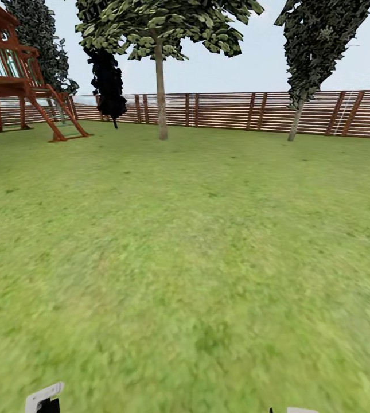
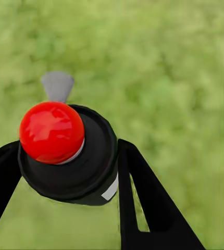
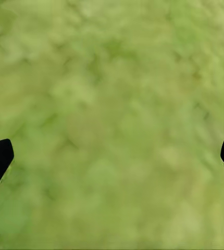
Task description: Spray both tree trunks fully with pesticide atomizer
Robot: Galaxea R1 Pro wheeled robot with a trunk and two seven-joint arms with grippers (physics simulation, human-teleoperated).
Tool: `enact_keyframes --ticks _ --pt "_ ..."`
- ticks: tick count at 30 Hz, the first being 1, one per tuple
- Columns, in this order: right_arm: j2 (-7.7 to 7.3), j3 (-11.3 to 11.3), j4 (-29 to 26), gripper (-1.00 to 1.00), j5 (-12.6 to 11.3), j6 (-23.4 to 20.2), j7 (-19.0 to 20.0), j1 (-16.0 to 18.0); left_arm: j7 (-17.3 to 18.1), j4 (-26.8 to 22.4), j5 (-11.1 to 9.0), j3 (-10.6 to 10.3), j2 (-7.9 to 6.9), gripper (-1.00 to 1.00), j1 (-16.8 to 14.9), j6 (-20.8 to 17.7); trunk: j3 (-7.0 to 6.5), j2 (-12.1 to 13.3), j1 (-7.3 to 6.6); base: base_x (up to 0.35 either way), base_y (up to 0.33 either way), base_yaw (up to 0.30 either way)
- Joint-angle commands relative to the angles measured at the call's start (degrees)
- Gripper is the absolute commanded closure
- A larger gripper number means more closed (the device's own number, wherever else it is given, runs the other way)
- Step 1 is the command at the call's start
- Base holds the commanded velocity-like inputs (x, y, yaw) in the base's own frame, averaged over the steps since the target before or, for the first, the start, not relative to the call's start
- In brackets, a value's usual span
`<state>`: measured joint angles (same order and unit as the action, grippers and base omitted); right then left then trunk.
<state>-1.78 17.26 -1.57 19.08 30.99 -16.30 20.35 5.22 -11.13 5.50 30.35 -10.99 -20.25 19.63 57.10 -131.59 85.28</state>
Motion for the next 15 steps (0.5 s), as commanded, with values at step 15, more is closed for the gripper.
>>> enact_keyframes --ticks 15 --pt "-0.03 0.3 0.1 -1.0 0.6 0.1 -0.3 0.0 0.3 0.0 0.5 0.6 -0.78 1.0 0.0 0.2 0.05 0.0 0.03 0.338 0.0 0.0"
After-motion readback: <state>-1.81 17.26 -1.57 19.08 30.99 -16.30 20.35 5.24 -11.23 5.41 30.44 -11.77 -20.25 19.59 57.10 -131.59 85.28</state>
